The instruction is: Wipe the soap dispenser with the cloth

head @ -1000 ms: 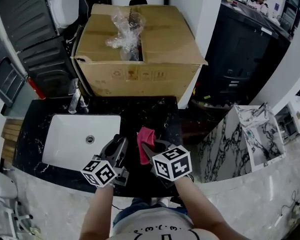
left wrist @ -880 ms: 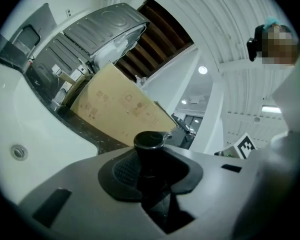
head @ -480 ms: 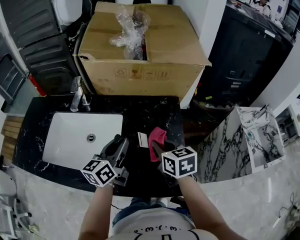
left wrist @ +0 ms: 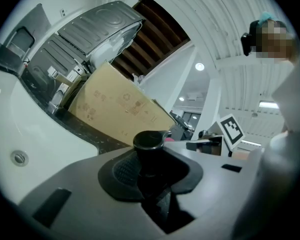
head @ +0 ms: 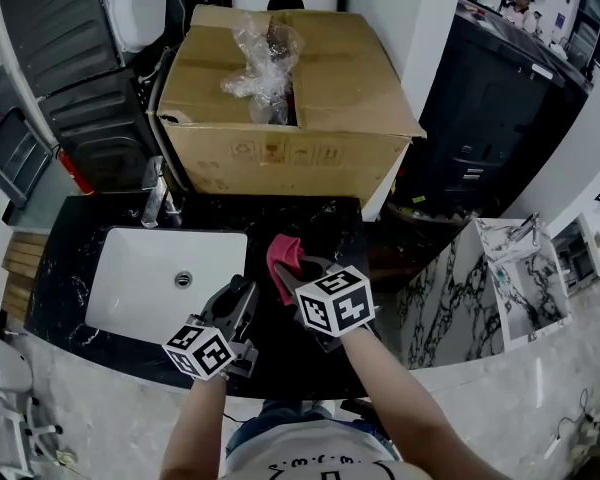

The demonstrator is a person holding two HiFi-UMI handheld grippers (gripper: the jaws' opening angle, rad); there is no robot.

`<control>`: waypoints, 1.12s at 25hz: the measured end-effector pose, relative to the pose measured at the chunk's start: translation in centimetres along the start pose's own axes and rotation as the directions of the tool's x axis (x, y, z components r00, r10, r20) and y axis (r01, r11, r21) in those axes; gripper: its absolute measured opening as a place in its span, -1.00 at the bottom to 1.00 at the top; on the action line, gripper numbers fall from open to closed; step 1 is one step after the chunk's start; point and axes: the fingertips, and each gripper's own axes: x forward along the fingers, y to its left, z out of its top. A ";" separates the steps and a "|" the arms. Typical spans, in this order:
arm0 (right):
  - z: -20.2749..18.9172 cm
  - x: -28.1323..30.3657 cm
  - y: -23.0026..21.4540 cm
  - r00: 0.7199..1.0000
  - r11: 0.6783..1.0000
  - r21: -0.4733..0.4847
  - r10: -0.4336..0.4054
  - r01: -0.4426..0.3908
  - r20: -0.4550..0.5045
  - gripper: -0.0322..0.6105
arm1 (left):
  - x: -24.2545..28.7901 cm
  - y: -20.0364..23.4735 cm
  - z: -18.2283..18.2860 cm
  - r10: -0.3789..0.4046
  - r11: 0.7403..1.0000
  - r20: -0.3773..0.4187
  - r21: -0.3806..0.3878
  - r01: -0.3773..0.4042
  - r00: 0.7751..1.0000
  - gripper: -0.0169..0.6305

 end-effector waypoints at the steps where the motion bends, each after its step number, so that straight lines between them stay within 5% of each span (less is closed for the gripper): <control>1: -0.2 0.2 -0.7 1.000 1.000 0.016 -0.007 0.007 -0.007 -0.75 | 0.0 0.0 0.0 0.000 1.000 0.002 -0.004 0.000 1.000 -0.62; 5: -2.4 0.6 -4.0 0.992 0.997 0.025 -0.076 0.079 -0.099 -0.75 | 0.1 -0.2 0.0 -0.002 1.000 0.004 0.013 0.002 1.000 -0.62; 11: -4.7 -1.2 -6.8 0.976 0.992 -0.002 -0.128 0.130 -0.178 -0.75 | 1.2 -1.4 0.0 -0.009 0.990 -0.049 0.137 0.016 0.999 -0.62; 16: -1.1 -6.2 -7.7 0.990 0.985 0.095 -0.142 0.141 0.007 -0.75 | 3.0 -3.4 -0.6 0.015 0.969 -0.103 0.248 0.011 0.995 -0.62; 20: 2.1 -9.9 -7.3 0.977 0.983 0.117 -0.159 0.143 0.142 -0.75 | 5.3 -5.7 -2.3 0.046 0.904 -0.184 0.426 0.037 0.982 -0.62; 24: 4.5 -11.2 -4.7 0.981 0.997 0.049 -0.070 0.062 0.181 -0.75 | 6.4 -6.5 -3.1 0.063 0.881 -0.199 0.472 0.039 0.978 -0.62; 28: 5.2 -9.8 -0.7 0.990 0.994 -0.096 0.071 -0.059 0.121 -0.75 | 6.5 -6.7 -3.2 0.058 0.872 -0.215 0.486 0.055 0.975 -0.62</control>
